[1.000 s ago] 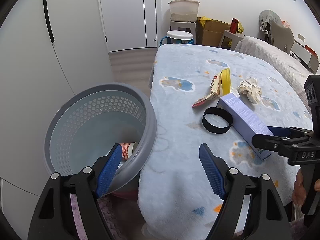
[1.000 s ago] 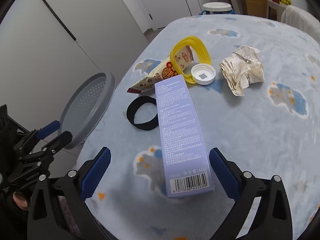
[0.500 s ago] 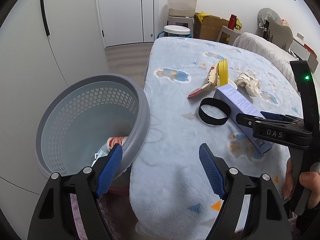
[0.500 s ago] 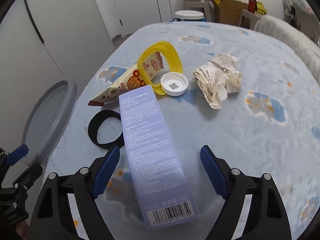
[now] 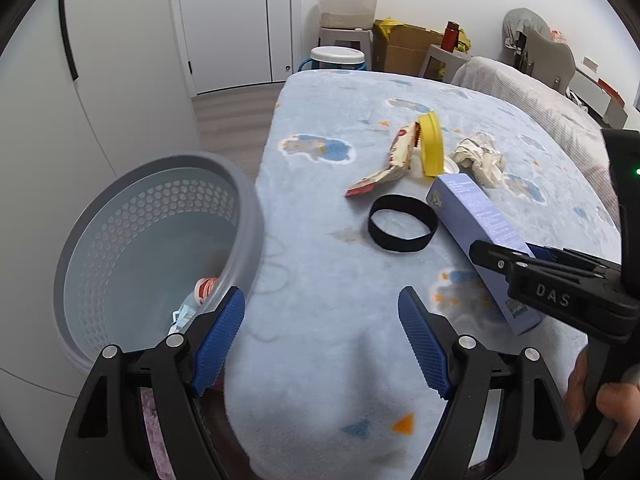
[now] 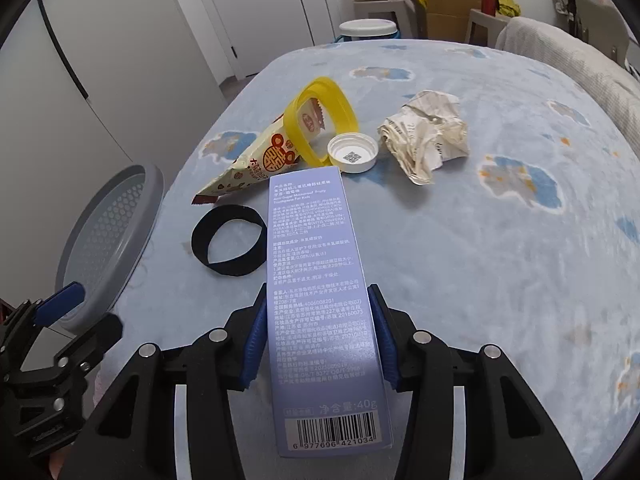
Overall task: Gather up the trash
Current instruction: 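Grasp the lavender toothpaste box with the right tool, then grasp the black elastic band with the left tool while the right tool holds the box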
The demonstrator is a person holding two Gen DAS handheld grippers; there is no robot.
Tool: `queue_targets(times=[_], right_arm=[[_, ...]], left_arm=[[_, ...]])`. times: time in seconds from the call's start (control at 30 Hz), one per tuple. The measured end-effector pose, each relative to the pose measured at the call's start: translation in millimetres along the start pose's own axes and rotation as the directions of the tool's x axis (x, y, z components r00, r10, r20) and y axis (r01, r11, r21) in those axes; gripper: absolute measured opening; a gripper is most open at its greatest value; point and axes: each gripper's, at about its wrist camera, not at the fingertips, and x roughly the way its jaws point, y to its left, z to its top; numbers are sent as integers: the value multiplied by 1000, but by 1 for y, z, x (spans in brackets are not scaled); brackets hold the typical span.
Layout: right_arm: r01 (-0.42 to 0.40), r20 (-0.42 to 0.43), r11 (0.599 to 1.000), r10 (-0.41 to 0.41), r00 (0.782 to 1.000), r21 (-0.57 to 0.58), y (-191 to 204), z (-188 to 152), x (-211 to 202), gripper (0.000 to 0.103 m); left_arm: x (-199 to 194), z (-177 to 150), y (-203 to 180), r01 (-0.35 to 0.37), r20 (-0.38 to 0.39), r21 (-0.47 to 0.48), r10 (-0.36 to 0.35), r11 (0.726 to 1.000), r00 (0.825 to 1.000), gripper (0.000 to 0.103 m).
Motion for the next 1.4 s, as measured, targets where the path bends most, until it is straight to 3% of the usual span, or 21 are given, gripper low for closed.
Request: queue_targets(times=[0.43, 1.07, 1.1, 1.37, 1.4], right_arm=[[-11, 99, 992, -2, 995, 124, -38, -1, -48, 46], [-62, 140, 983, 38, 989, 174, -56, 6, -63, 46], [-63, 139, 983, 39, 989, 174, -56, 7, -63, 46], [-58, 131, 986, 38, 991, 156, -52, 7, -61, 46], [-58, 130, 986, 38, 991, 154, -52, 7, -60, 46]], left_arm=[[30, 20, -39, 36, -38, 46, -34, 998, 999, 76], [89, 47, -68, 36, -86, 48, -32, 998, 996, 75], [90, 47, -68, 37, -85, 49, -33, 998, 996, 73], [79, 41, -63, 74, -79, 45, -70, 996, 994, 23], [77, 39, -62, 80, -82, 42, -77, 996, 994, 22]])
